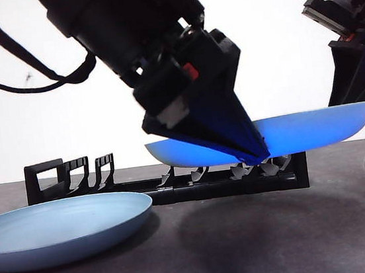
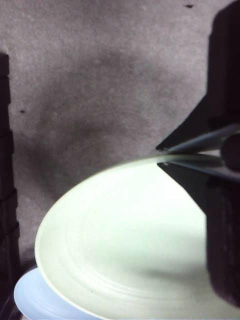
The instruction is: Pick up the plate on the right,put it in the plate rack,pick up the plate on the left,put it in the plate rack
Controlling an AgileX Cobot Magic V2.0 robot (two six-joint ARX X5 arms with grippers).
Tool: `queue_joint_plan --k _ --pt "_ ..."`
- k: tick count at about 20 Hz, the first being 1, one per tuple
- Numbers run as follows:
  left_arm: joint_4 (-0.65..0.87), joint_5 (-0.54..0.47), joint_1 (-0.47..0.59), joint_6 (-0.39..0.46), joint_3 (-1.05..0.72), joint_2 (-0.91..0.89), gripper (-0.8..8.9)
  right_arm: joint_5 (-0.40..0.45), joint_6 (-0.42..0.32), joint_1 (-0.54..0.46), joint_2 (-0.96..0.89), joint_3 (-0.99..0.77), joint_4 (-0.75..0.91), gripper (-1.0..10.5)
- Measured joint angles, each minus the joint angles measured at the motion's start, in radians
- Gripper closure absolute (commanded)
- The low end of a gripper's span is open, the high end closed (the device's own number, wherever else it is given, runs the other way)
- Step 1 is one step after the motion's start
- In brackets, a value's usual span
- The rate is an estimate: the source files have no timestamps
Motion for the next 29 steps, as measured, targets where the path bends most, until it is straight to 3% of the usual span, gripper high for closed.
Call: queue_joint_plan --k 2,4,5,11,14,17,22,23,24,25,28,29 --pt "0.002 -0.003 -0.008 0.000 0.000 0.000 8.22 -0.001 0.000 0.000 0.000 0.000 0.006 9.3" --pt "0.040 -0.004 -0.031 -0.007 0.000 -0.001 8.22 -0.004 0.001 -0.005 0.000 0.000 0.018 7.8" --pt "0.060 -0.003 -0.045 -0.028 0.001 -0.005 8.22 -0.006 0.002 -0.011 -0.002 0.002 0.019 7.5" --pt "0.063 0.010 -0.098 -0.170 0.136 -0.072 8.22 0.000 0.018 -0.085 -0.151 0.012 0.122 7.6" --pt "0.063 0.016 -0.082 -0.231 0.188 -0.084 8.22 0.138 0.050 -0.108 -0.269 0.022 0.181 7.6" --pt "0.083 0.088 -0.009 -0.257 0.204 -0.119 8.22 0.266 0.072 -0.112 -0.358 0.022 0.234 7.6" --pt "0.037 0.224 0.154 -0.217 0.217 -0.145 8.22 0.285 0.084 -0.110 -0.425 0.021 0.296 7.6" --pt "-0.010 0.214 0.185 -0.220 0.220 -0.145 8.22 0.287 0.081 -0.110 -0.436 0.022 0.313 7.6" --pt "-0.087 0.037 0.248 -0.291 0.210 -0.150 8.22 0.307 0.079 -0.125 -0.464 0.022 0.295 7.6" --pt "-0.103 -0.024 0.309 -0.318 0.205 -0.148 8.22 0.322 0.080 -0.135 -0.479 0.022 0.300 7.6" --pt "-0.137 -0.060 0.391 -0.366 0.203 -0.146 8.22 0.311 0.079 -0.137 -0.495 0.026 0.336 7.6" --pt "-0.143 -0.006 0.375 -0.370 0.203 -0.151 8.22 0.294 0.079 -0.135 -0.494 0.027 0.337 7.6"
